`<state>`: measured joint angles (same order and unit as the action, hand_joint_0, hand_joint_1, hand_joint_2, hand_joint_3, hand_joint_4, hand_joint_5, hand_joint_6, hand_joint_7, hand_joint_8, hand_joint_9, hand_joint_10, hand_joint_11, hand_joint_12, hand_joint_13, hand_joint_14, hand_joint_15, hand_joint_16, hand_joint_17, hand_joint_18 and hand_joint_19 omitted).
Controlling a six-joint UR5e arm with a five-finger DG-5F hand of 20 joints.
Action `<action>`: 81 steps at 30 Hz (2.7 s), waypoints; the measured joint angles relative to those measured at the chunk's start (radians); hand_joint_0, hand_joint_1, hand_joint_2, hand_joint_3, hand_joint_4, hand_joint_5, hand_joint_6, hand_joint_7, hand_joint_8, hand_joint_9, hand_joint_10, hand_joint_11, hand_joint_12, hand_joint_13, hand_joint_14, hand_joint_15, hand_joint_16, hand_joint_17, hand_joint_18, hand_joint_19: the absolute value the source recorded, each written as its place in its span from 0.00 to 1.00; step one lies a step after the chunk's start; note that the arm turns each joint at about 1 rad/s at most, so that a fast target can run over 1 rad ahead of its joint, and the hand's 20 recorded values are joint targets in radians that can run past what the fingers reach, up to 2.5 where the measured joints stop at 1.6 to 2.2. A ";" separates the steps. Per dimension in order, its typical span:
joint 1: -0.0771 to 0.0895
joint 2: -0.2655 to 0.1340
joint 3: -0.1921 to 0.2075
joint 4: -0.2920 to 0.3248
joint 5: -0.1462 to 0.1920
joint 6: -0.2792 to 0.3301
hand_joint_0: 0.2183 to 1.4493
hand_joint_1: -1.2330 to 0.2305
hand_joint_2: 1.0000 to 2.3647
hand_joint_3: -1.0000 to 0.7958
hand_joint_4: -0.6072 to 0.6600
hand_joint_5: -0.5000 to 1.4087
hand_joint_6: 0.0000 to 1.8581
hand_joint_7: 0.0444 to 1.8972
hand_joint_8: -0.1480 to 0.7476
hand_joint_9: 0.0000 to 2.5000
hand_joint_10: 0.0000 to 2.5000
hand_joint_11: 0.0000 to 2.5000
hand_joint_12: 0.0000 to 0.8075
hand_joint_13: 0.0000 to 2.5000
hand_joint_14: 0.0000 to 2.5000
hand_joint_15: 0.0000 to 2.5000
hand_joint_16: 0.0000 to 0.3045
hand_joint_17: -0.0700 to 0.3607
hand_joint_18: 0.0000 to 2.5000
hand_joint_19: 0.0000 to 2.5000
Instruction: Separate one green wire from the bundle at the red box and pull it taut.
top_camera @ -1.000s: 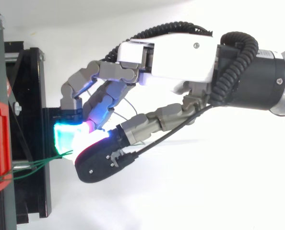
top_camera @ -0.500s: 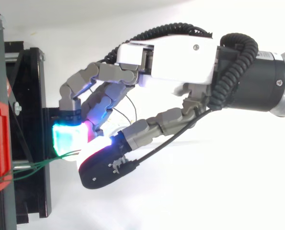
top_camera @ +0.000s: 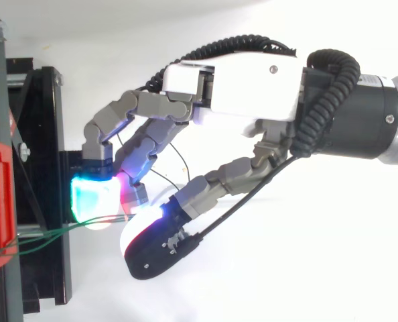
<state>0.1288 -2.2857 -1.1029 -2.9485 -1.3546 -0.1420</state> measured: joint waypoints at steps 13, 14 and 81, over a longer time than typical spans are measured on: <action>0.000 0.000 0.000 0.001 0.001 0.000 0.36 0.32 0.00 0.28 0.54 0.17 0.48 0.48 0.47 0.44 0.01 0.44 0.44 0.31 0.01 0.22 0.16 0.42 0.26 0.19; 0.000 0.000 0.000 0.001 0.002 -0.001 0.35 0.31 0.00 0.28 0.55 0.17 0.48 0.47 0.47 0.44 0.01 0.43 0.44 0.31 0.01 0.22 0.16 0.42 0.26 0.20; 0.000 -0.001 -0.001 0.002 0.005 -0.004 0.36 0.35 0.00 0.28 0.55 0.16 0.50 0.48 0.41 0.52 0.09 0.65 0.39 0.58 0.00 0.59 0.17 0.43 0.35 0.26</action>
<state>0.1289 -2.2868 -1.1040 -2.9468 -1.3491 -0.1464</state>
